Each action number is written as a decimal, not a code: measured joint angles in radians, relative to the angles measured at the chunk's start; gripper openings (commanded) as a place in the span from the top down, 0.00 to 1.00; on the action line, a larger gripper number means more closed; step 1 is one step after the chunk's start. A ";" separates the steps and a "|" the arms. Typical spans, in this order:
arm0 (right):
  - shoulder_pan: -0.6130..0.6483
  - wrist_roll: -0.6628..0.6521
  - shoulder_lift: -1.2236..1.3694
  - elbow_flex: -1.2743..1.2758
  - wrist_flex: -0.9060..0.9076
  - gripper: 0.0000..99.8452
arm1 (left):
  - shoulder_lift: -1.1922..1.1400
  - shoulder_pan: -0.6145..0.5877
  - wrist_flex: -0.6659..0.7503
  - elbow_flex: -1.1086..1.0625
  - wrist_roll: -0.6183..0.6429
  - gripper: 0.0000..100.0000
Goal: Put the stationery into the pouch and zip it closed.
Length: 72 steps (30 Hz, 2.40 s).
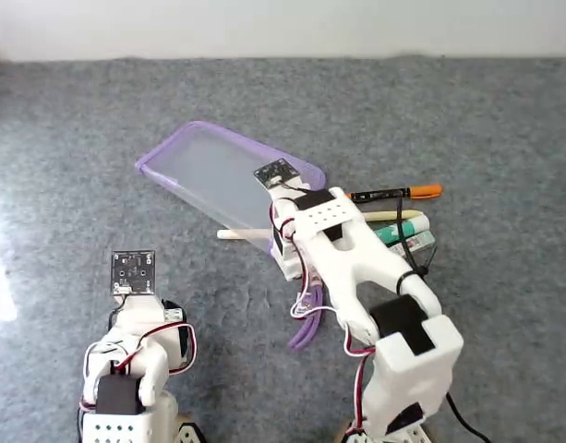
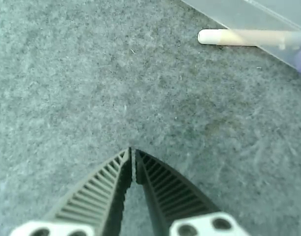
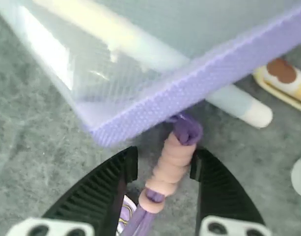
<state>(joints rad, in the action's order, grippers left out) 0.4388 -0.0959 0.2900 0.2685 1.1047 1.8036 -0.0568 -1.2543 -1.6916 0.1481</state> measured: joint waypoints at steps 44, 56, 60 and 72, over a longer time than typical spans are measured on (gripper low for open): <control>0.189 0.018 -0.488 -0.302 0.537 0.99 | 0.000 0.000 0.000 0.000 0.000 0.99; 0.206 0.051 -0.554 -0.302 0.470 0.99 | 0.000 0.117 0.052 0.000 -0.026 0.98; 0.206 0.054 -0.554 -0.302 0.451 0.99 | 0.000 0.124 0.143 0.000 -0.098 0.98; 0.212 0.054 -0.554 -0.218 0.265 0.99 | 0.000 0.130 0.262 0.153 0.018 0.72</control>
<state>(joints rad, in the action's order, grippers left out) 0.6506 -0.0422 -0.2639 0.0506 1.3702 1.8036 0.0736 -0.9920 -1.5382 0.1665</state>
